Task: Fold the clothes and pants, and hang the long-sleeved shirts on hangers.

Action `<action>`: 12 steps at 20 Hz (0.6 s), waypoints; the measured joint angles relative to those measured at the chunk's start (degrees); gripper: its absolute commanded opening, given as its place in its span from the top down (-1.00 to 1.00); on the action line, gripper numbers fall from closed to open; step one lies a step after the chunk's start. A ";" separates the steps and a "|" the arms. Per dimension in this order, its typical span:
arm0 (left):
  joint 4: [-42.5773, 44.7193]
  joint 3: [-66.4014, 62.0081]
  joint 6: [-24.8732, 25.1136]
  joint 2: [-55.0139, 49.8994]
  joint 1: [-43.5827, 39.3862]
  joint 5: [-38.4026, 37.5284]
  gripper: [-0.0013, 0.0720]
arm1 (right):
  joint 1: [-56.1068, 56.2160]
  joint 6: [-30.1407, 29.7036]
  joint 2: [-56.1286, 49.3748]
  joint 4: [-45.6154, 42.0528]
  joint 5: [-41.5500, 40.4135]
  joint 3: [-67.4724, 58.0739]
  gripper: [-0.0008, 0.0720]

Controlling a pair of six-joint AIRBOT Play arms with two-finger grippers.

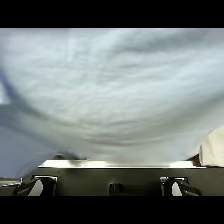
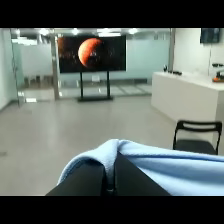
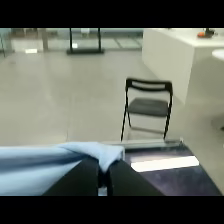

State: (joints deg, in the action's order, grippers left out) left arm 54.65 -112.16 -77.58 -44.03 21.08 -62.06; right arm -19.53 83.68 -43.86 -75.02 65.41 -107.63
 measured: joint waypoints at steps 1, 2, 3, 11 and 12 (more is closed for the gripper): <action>0.20 0.66 -0.63 -1.95 -0.15 -2.78 0.91 | 0.02 0.31 -2.75 0.07 3.34 0.02 0.86; 0.44 2.05 -0.94 -4.28 -0.46 -5.51 0.91 | 0.13 0.37 -5.90 0.61 6.73 0.24 0.86; 0.44 4.04 -1.09 -6.64 -0.94 -7.61 0.91 | 0.55 0.37 -9.84 1.33 10.58 0.83 0.86; 1.51 35.95 -1.16 -29.57 -7.45 -5.18 0.91 | 11.61 6.23 -43.50 -2.80 15.13 13.92 0.86; 0.79 38.18 -1.03 -32.76 -7.85 -2.69 0.91 | 12.20 8.00 -47.21 -2.54 12.57 14.64 0.86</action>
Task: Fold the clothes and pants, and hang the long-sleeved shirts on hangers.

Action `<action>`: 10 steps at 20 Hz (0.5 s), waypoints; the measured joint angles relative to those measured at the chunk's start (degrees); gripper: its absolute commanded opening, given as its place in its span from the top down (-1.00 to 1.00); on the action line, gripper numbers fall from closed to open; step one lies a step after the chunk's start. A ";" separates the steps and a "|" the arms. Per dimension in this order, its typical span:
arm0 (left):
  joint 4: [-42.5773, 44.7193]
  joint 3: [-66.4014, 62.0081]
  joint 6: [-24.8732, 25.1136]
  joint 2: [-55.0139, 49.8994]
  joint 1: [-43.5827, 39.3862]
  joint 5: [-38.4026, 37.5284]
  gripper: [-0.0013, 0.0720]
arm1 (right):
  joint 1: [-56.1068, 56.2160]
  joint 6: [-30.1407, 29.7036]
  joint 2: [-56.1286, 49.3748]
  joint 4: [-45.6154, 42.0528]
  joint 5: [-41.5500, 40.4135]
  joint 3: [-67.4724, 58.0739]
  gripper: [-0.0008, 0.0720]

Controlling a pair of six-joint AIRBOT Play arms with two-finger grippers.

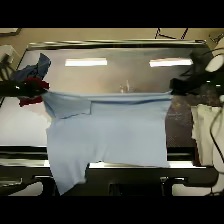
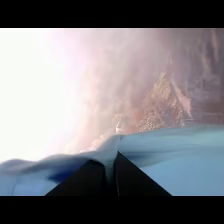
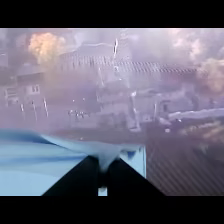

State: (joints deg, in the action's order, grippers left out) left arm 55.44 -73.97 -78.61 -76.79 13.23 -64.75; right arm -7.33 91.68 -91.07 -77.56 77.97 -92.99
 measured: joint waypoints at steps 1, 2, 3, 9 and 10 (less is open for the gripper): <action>-0.81 1.20 0.00 -2.75 -0.24 2.80 0.91 | 0.39 1.20 -2.82 0.39 -2.78 0.46 0.85; -1.84 1.77 0.02 -5.42 -0.46 5.99 0.91 | 0.70 2.19 -5.09 0.90 -6.36 0.81 0.85; -3.10 1.84 0.07 -7.74 -0.68 9.40 0.91 | 0.92 2.97 -6.62 1.38 -10.34 1.03 0.85; -6.95 -0.52 1.57 -14.56 -4.59 29.81 0.91 | 1.40 7.26 -10.49 2.36 -34.80 1.57 0.85; -7.08 -0.68 1.77 -15.17 -5.75 33.07 0.91 | 1.40 7.98 -10.86 2.27 -37.53 1.60 0.85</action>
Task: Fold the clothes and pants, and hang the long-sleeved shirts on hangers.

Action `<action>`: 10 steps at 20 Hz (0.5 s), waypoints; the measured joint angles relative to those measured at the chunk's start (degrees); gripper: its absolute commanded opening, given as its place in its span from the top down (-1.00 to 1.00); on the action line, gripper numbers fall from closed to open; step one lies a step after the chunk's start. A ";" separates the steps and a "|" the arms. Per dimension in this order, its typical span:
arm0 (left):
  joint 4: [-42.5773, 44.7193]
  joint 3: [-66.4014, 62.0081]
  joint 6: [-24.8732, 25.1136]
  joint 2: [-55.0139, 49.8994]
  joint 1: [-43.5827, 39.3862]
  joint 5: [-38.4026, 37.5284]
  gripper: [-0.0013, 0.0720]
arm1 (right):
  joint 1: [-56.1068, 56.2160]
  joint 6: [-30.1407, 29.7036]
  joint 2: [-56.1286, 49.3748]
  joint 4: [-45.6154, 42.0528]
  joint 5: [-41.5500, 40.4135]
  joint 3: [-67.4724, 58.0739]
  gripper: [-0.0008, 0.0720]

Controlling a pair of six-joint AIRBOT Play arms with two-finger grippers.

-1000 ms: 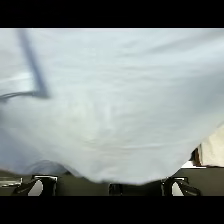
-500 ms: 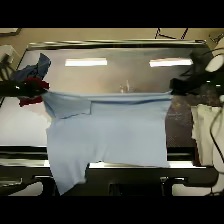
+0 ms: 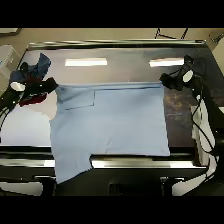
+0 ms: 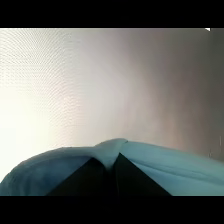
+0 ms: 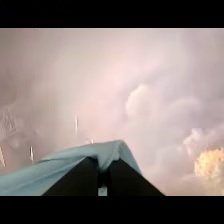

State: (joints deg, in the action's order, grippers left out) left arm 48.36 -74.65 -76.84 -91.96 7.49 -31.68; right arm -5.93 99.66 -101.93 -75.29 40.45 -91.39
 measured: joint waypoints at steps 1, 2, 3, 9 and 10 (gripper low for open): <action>-0.07 -0.11 0.28 -0.63 -1.18 2.93 0.91 | 0.00 0.52 -0.39 -0.15 -1.57 0.02 0.85; -0.09 -0.20 0.44 -1.27 -2.21 5.09 0.91 | 0.00 1.05 -0.85 -0.20 -2.36 0.04 0.85; -0.09 -0.24 0.61 -1.97 -3.17 6.75 0.91 | 0.00 1.60 -1.27 -0.37 -2.56 0.04 0.85; 1.57 -0.48 0.92 1.14 -1.79 -1.99 0.91 | -1.81 2.34 1.14 -1.25 7.56 -0.28 0.85; 3.26 -0.48 0.83 2.58 -0.59 -7.08 0.91 | -2.49 1.22 2.19 -1.46 12.11 -0.31 0.85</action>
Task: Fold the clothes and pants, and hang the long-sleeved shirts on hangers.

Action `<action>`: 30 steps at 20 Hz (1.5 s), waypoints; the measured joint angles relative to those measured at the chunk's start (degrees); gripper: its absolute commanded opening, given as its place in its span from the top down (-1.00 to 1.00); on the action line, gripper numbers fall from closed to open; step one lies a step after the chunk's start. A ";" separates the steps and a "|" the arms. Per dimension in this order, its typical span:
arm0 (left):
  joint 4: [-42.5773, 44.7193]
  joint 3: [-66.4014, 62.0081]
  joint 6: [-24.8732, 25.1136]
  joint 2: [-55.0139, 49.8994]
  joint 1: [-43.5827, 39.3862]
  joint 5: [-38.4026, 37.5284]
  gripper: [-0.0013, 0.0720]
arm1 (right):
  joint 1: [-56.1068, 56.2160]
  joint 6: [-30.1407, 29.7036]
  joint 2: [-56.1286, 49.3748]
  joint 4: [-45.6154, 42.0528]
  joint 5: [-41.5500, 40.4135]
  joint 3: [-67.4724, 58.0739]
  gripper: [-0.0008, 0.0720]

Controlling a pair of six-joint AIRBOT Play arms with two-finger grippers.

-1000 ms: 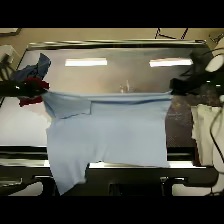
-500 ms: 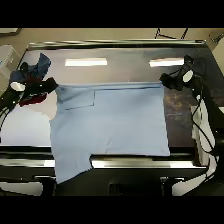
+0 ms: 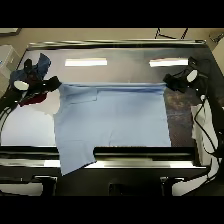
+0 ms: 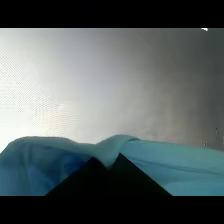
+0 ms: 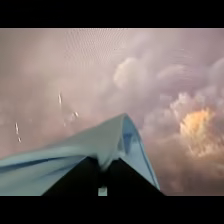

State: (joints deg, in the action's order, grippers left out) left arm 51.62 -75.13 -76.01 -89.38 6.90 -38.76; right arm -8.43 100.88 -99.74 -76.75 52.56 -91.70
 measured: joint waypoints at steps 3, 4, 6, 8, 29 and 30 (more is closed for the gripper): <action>5.79 1.53 -2.45 2.47 2.47 -17.09 0.91 | -1.07 -2.89 1.55 -2.16 13.38 1.46 0.85; 7.21 2.75 -2.78 2.86 2.80 -21.38 0.91 | -1.25 -3.61 1.75 -2.69 16.13 2.62 0.85; 9.25 5.66 -3.67 3.37 3.21 -26.36 0.91 | -1.44 -4.98 2.01 -3.37 19.89 5.33 0.85; 9.77 8.35 -3.98 3.63 3.32 -27.50 0.91 | -1.53 -6.38 2.14 -3.61 21.97 7.65 0.85; 12.20 34.91 3.78 18.88 15.19 -42.71 -0.28 | -14.51 -12.37 13.38 -1.84 40.22 23.41 -0.58; 11.34 38.38 4.57 19.93 15.28 -41.64 -0.28 | -14.62 -12.39 13.79 -1.70 40.19 24.52 -0.58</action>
State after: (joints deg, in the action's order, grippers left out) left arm 62.96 -36.75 -71.44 -69.45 22.17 -80.40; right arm -23.05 88.49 -85.95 -78.46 92.75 -67.18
